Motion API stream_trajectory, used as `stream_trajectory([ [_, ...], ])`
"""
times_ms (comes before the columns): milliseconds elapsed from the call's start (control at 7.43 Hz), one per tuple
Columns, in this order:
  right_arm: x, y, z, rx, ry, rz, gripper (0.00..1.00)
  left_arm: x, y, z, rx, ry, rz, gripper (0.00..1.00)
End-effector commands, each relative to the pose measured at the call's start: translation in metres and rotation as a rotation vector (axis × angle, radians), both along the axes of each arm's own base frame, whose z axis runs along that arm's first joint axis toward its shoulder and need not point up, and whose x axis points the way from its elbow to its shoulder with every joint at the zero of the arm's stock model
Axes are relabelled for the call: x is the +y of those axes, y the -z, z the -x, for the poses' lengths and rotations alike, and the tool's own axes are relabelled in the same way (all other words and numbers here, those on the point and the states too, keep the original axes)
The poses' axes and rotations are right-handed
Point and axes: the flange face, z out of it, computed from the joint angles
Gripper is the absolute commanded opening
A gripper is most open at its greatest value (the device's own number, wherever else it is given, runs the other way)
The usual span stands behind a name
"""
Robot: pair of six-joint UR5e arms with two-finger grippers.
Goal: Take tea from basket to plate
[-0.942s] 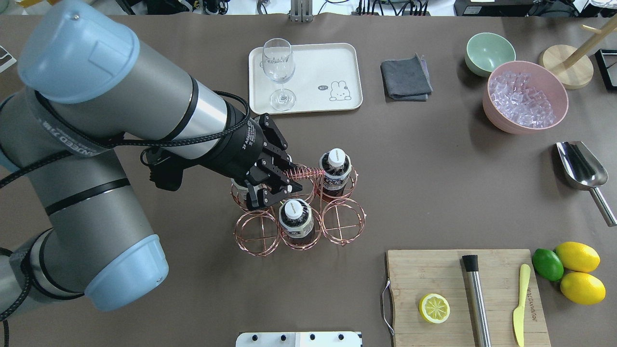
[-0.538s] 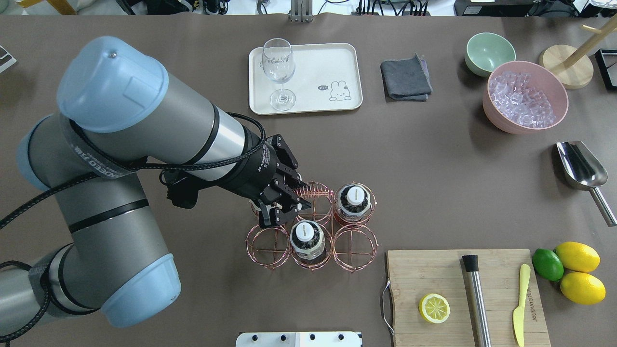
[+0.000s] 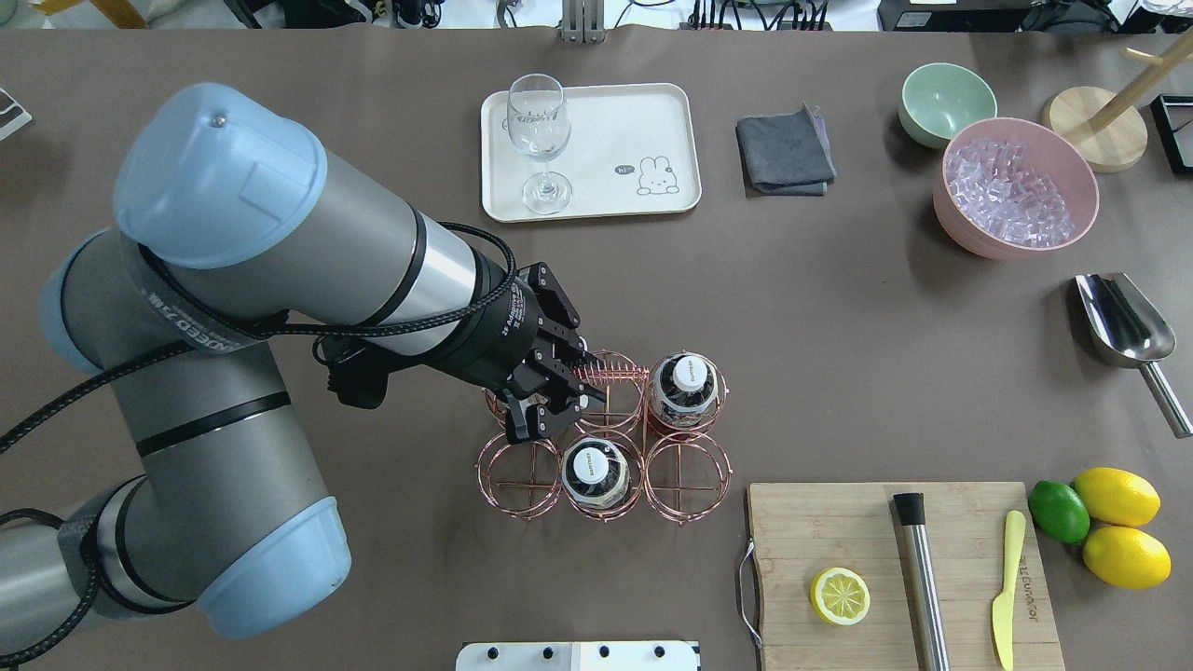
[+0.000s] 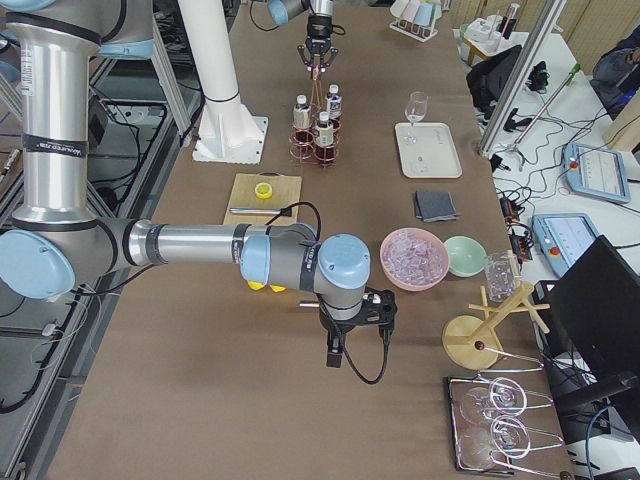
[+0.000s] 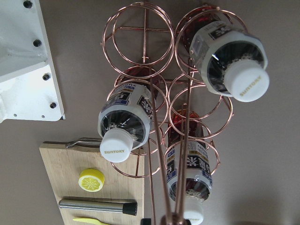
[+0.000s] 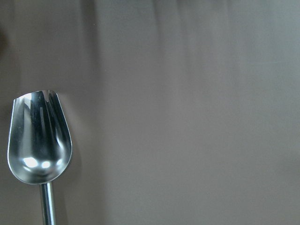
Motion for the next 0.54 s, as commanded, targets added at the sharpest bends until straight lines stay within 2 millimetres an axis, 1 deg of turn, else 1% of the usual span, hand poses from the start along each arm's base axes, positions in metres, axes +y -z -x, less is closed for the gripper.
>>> stream_trajectory([
  [0,-0.003,0.006,0.001,-0.002,-0.004,-0.008,1.0,-0.004,-0.001,0.003,0.0,0.008,0.0,0.0],
  [135,-0.005,0.016,0.003,-0.004,-0.003,-0.02,1.0,-0.006,-0.006,0.004,-0.002,0.009,0.002,0.0],
  [269,-0.008,0.036,0.016,-0.004,-0.004,-0.021,1.0,-0.005,-0.01,0.004,0.001,0.004,0.002,0.0],
  [404,-0.013,0.069,0.052,-0.003,-0.006,0.006,1.0,-0.008,-0.01,0.007,0.001,0.01,0.002,0.0],
])
